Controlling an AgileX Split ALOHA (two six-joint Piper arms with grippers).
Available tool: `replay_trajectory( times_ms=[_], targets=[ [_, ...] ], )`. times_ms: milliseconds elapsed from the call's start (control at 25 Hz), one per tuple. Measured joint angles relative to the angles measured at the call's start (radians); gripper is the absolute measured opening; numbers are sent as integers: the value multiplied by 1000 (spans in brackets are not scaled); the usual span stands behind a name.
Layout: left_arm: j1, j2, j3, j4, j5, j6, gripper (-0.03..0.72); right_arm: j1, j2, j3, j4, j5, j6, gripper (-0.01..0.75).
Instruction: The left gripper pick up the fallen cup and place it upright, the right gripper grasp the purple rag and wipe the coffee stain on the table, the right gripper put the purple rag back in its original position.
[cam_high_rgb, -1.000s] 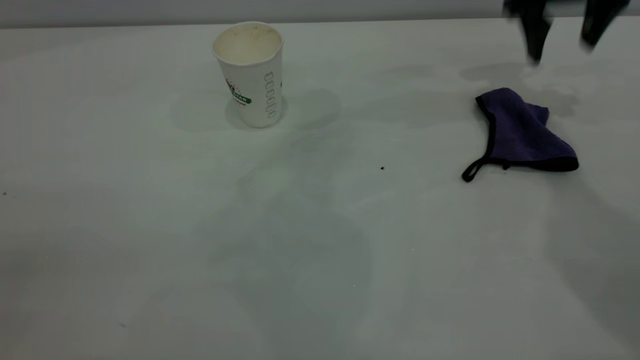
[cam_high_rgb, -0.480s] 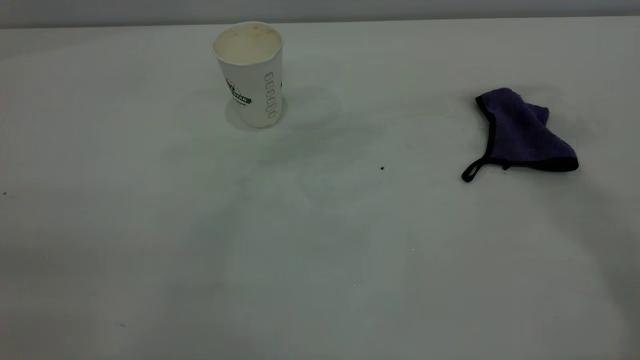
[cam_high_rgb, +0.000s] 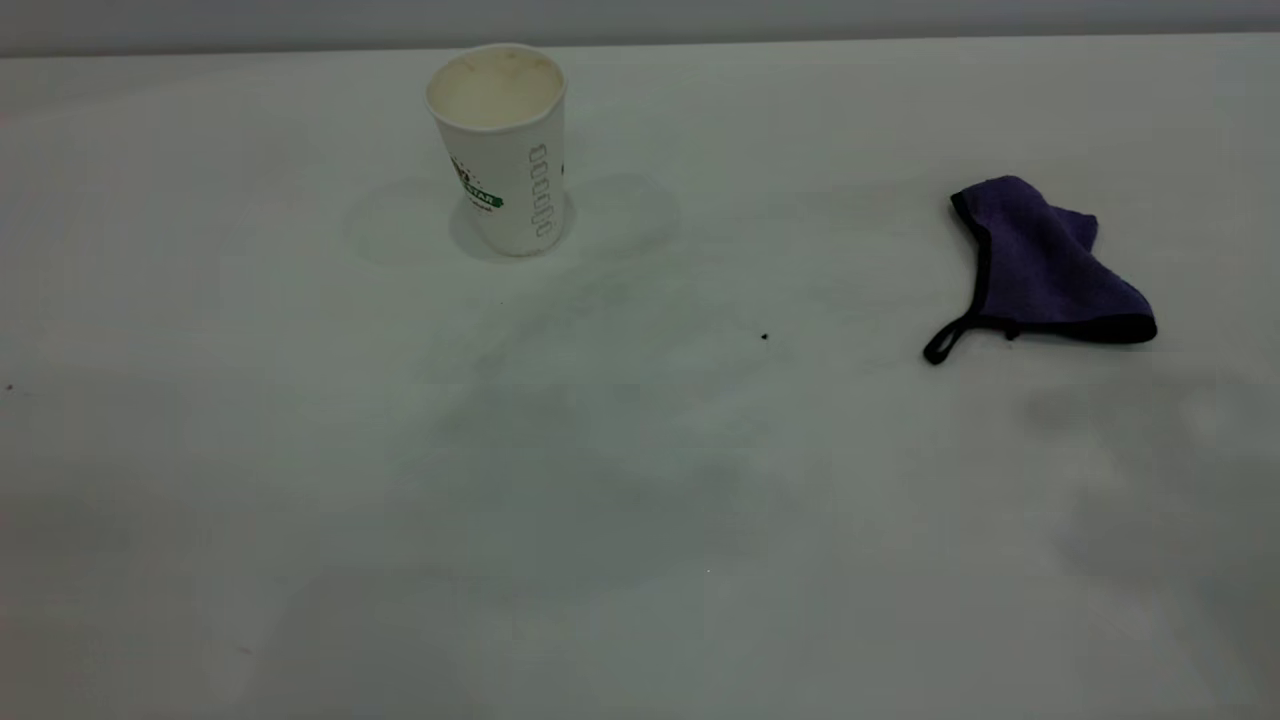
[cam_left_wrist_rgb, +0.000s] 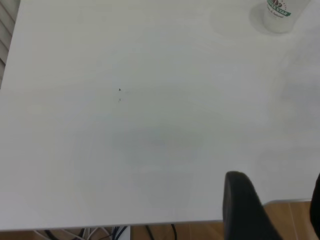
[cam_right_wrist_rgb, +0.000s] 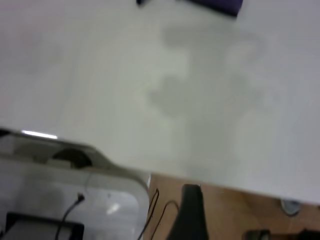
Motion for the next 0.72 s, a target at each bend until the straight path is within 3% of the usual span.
replay_trajectory(
  times_ms=[480,720],
  targets=[
    [0,0,0,0,0,0,391,-2,-569,377,7,5,0,697],
    [0,0,0,0,0,0,391,-68,-879,502,4,-5,0,685]
  ],
)
